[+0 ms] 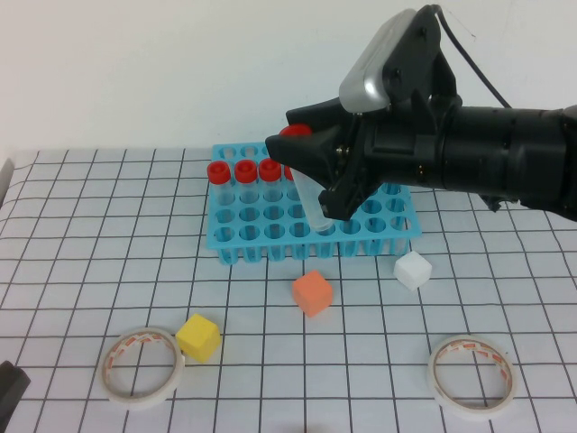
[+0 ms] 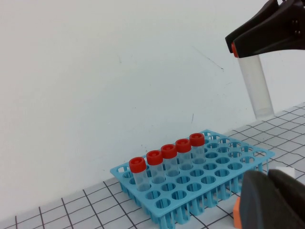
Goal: Place the test tubes
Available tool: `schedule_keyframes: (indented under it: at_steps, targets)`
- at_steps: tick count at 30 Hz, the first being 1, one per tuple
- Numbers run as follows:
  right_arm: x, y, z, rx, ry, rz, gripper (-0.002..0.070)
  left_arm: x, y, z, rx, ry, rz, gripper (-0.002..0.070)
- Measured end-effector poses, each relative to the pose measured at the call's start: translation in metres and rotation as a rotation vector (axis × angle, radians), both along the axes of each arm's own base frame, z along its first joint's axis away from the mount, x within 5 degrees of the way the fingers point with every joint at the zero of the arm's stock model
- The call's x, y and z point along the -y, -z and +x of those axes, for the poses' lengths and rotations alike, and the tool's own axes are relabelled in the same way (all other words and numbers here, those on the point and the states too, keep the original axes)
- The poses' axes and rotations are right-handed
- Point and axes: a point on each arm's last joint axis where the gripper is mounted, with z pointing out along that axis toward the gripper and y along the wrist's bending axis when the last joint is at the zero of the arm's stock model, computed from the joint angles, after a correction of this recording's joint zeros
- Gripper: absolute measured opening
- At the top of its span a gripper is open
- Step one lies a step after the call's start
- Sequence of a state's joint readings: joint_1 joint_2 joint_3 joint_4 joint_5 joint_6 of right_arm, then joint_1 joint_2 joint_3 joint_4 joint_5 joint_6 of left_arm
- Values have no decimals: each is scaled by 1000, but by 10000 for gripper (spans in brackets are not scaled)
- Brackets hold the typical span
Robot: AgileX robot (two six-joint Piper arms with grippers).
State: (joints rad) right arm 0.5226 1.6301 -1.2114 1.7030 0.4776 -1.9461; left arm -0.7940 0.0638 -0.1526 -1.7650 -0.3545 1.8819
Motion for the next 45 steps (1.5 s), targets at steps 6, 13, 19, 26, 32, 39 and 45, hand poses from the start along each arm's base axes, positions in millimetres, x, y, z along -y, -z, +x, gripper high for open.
schedule_keyframes:
  at_steps: [6,13,19,26,32,39,45]
  targets:
    - [0,0,0,0,0,0,284,0,0,0,2,0,2,-1]
    - [8,0,6,-32,19,-29,284,0,0,0,2,0,2,-1]
    - [28,9,25,-258,411,-67,284,0,0,0,2,2,2,-1]
    - [47,33,36,-191,640,311,284,0,0,0,2,2,2,-1]
    - [42,67,41,-110,535,350,284,0,0,0,2,2,2,-1]
    - [47,92,62,41,541,307,284,0,0,0,2,2,2,-1]
    - [37,112,89,120,531,311,284,0,0,0,2,2,2,-1]
